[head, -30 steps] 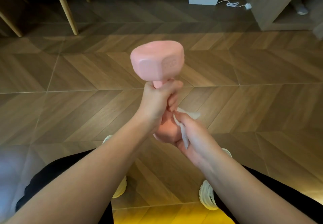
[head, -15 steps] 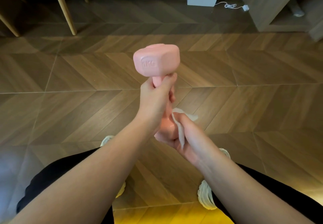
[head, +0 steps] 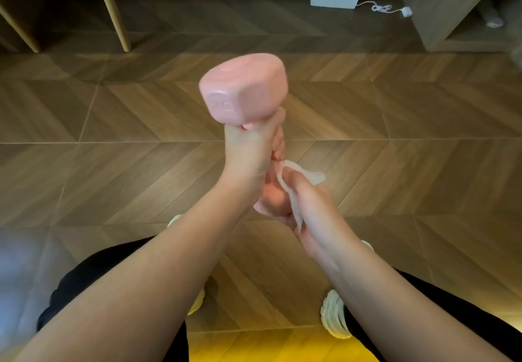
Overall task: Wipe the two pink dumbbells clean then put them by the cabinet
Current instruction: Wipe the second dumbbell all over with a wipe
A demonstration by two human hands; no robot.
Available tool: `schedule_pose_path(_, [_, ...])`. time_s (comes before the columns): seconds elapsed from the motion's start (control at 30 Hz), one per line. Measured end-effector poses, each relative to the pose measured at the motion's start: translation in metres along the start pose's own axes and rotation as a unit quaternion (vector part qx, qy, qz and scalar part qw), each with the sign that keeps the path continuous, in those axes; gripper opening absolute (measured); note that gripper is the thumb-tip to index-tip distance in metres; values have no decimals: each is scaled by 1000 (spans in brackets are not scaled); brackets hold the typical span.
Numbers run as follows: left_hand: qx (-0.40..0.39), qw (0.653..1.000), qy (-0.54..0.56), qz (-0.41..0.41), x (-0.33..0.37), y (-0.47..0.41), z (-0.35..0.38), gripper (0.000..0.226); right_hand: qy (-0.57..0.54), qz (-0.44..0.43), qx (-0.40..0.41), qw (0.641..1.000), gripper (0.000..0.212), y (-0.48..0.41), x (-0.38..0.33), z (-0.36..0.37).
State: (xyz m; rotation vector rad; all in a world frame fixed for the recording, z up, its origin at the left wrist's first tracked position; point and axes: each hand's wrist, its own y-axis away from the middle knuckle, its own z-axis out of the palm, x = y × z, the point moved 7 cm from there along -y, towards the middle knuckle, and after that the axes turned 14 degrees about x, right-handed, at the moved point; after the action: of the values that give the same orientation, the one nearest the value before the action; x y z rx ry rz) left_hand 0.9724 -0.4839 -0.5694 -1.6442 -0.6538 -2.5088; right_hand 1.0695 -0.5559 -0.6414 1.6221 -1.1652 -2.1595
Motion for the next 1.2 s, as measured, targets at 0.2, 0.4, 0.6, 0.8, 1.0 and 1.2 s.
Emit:
schedule_pose_path(0.2, [-21, 999, -28, 1, -2, 3, 9, 29, 0, 38, 36, 999, 17, -3, 0, 2])
schedule_pose_path(0.4, [-63, 998, -15, -9, -2, 4, 12, 33, 40, 48, 39, 997, 25, -3, -4, 3])
schedule_pose_path(0.6, [-77, 997, -23, 8, 6, 6, 14, 33, 26, 87, -35, 995, 20, 2, -10, 5])
schedule_pose_path(0.8, [-92, 996, -19, 4, 7, 6, 13, 39, 18, 72, -96, 993, 32, 12, -15, -1])
schedule_pose_path(1.0, [-12, 999, -51, 11, 3, 5, 6, 38, -22, 14, -19, 999, 22, 6, -9, 3])
schedule_pose_path(1.2, [-8, 994, -89, 59, 3, 11, 7, 43, -41, 59, 24, 997, 25, -4, 2, 12])
